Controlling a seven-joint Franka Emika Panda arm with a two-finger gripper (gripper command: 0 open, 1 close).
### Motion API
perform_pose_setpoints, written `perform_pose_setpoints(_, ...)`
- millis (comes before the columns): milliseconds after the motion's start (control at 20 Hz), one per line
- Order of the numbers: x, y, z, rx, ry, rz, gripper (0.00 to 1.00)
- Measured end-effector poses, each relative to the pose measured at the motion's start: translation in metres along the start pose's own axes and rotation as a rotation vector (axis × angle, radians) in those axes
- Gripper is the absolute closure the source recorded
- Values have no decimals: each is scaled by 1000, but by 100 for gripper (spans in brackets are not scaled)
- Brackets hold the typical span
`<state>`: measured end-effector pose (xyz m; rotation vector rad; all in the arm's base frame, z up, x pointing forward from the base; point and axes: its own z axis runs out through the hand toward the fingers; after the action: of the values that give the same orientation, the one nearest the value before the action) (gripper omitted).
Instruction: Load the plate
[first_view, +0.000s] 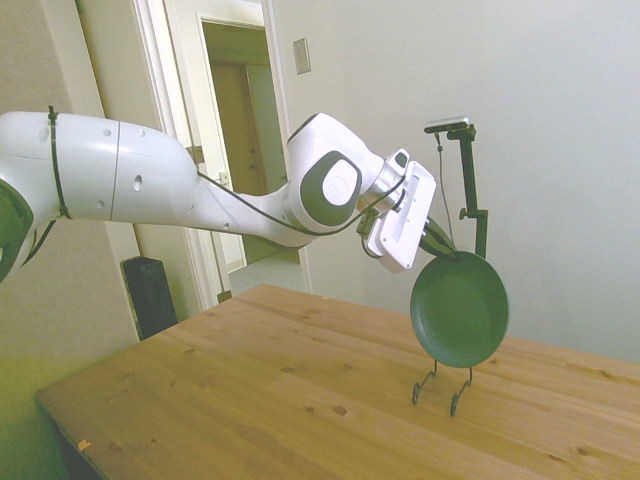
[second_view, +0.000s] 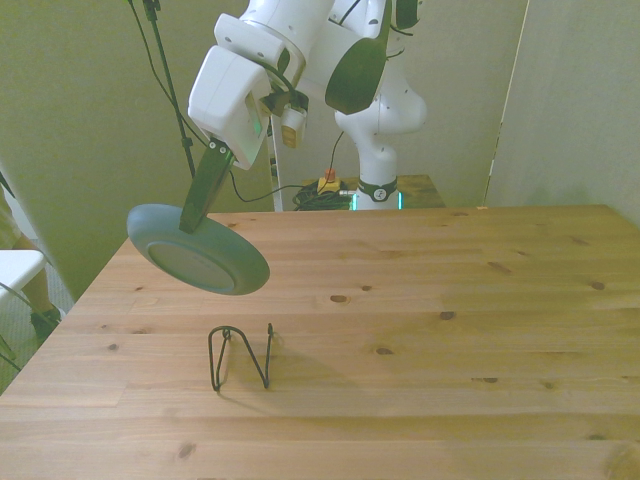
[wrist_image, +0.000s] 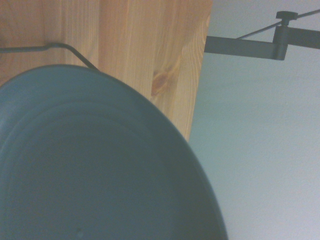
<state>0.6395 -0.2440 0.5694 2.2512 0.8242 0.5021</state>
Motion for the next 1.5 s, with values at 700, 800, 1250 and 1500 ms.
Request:
perform_pose_setpoints(700,-3,-31,26,-52,139,-128,100)
perform_pose_setpoints(800,-1,-34,26,-67,157,-143,100)
perform_pose_setpoints(1250,-1,-50,31,-101,190,-181,100)
perform_pose_setpoints(1500,3,-58,33,-87,203,-207,100)
